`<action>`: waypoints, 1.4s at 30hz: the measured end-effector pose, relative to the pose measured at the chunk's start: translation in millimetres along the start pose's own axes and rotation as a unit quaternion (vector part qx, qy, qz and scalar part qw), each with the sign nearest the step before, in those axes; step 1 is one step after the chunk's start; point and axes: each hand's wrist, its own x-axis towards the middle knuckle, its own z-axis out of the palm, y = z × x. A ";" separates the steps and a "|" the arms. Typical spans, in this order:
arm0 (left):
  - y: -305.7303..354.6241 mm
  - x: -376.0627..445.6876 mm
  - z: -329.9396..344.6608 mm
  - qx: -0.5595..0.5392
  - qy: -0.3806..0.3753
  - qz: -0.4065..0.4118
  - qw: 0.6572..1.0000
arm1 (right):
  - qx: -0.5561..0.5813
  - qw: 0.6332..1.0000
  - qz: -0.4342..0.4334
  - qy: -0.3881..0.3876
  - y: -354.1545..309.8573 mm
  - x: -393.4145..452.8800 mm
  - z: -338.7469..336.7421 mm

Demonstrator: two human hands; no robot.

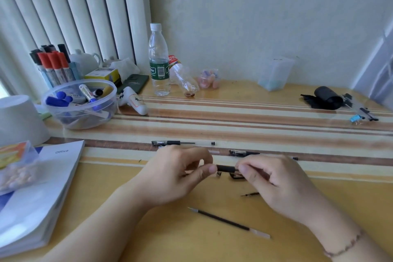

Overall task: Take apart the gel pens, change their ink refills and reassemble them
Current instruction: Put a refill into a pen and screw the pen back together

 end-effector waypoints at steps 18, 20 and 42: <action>-0.9 3.5 6.5 -0.092 0.035 -0.031 0.995 | 0.011 0.998 -0.013 0.056 -2.7 0.0 7.0; -2.7 3.4 6.2 -0.101 0.031 -0.034 0.994 | -0.008 0.997 -0.014 0.079 -2.7 0.9 5.6; -12.9 6.0 -0.9 -0.240 0.102 -0.116 0.958 | 0.157 0.983 0.058 0.074 19.6 0.6 -32.7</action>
